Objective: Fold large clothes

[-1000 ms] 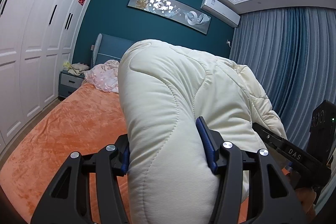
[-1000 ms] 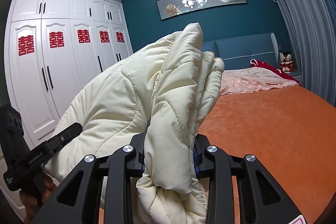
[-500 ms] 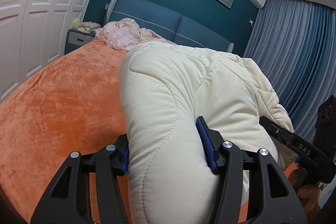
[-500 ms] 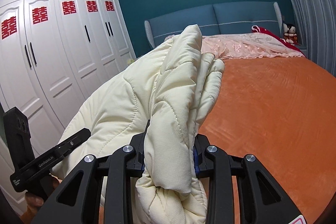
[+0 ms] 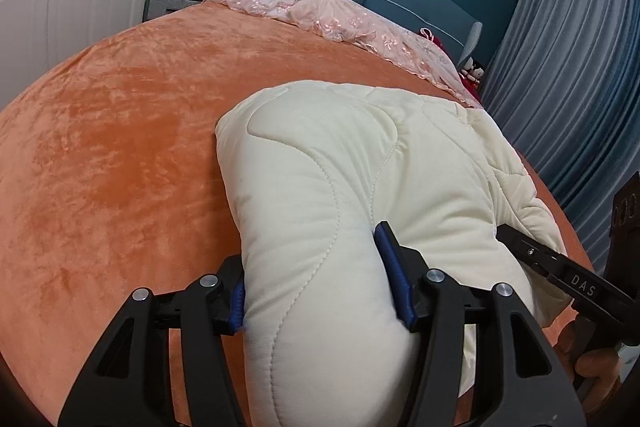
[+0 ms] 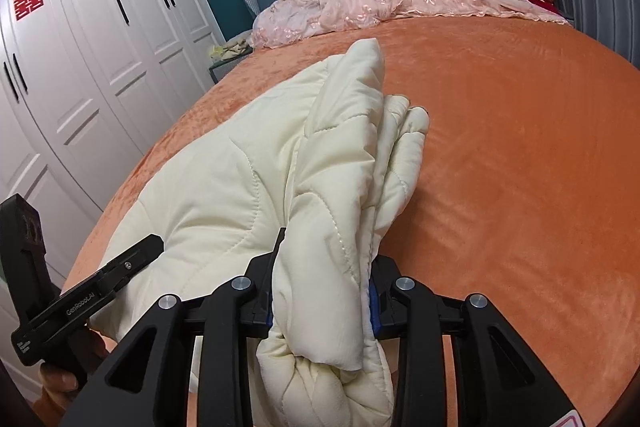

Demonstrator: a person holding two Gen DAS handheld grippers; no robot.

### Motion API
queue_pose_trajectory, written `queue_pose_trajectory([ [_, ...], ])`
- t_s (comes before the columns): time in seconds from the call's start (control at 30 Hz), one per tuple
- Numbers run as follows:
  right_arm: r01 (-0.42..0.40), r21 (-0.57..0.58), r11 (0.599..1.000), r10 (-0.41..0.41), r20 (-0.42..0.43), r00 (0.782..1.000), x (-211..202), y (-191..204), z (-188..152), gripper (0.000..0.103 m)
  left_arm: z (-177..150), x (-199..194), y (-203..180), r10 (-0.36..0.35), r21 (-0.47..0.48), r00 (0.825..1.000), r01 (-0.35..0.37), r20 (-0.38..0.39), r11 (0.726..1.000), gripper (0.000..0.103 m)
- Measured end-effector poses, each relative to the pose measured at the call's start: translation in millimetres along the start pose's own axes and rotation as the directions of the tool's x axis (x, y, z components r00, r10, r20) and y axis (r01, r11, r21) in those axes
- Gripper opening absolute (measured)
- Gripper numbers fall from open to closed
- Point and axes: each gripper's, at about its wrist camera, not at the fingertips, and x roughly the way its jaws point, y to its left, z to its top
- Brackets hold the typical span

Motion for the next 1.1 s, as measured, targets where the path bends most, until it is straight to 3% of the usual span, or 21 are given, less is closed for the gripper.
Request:
queue_pose_trajectory([
  [0.17,0.004,0.054,0.999,-0.003,-0.033,0.999,9.1,-9.5,-12.3,0.045,-7.7,3.1,-1.7,0.041,0.004,0.999,-0.041,-0.03,0.999,0.061],
  [0.3,-0.006,0.107,0.994,0.013,-0.066,0.998,0.5,-16.2,-12.1,0.052,-5.5,-6.3,-12.0,0.129,0.022,0.99,-0.128,-0.058,0.992,0.071],
  [0.4,0.003,0.119,0.993,0.006,-0.077,0.997,-16.8,-16.7,-12.1,0.053,-3.4,-20.8,-24.7,0.196,0.065,0.979,-0.192,-0.06,0.979,0.081],
  [0.57,0.017,0.108,0.994,-0.015,-0.025,1.0,-62.3,-15.2,-3.0,0.053,8.1,-47.0,-51.0,0.265,0.122,0.962,-0.256,-0.067,0.959,0.081],
  [0.67,0.018,0.065,0.998,-0.018,-0.001,1.0,-80.7,-4.4,14.1,0.036,21.9,-56.5,-67.3,0.282,0.143,0.957,-0.271,-0.064,0.952,0.081],
  [0.7,0.023,0.044,0.999,-0.023,-0.003,1.0,-82.0,0.6,20.5,0.024,28.5,-57.7,-72.6,0.287,0.149,0.956,-0.276,-0.059,0.95,0.081],
  [0.73,0.034,0.02,0.999,-0.034,-0.005,0.999,-81.8,7.3,29.0,0.018,34.8,-58.9,-78.1,0.294,0.154,0.954,-0.284,-0.05,0.946,0.081],
  [0.83,0.048,-0.032,0.998,-0.049,-0.014,0.999,-71.7,22.9,51.6,0.011,53.6,-54.8,-89.7,0.311,0.165,0.95,-0.301,-0.037,0.939,0.081],
  [1.1,0.135,-0.073,0.988,-0.141,-0.085,0.986,6.7,30.2,83.1,0.011,88.8,6.7,-89.6,0.305,0.146,0.948,-0.291,-0.089,0.946,0.08],
])
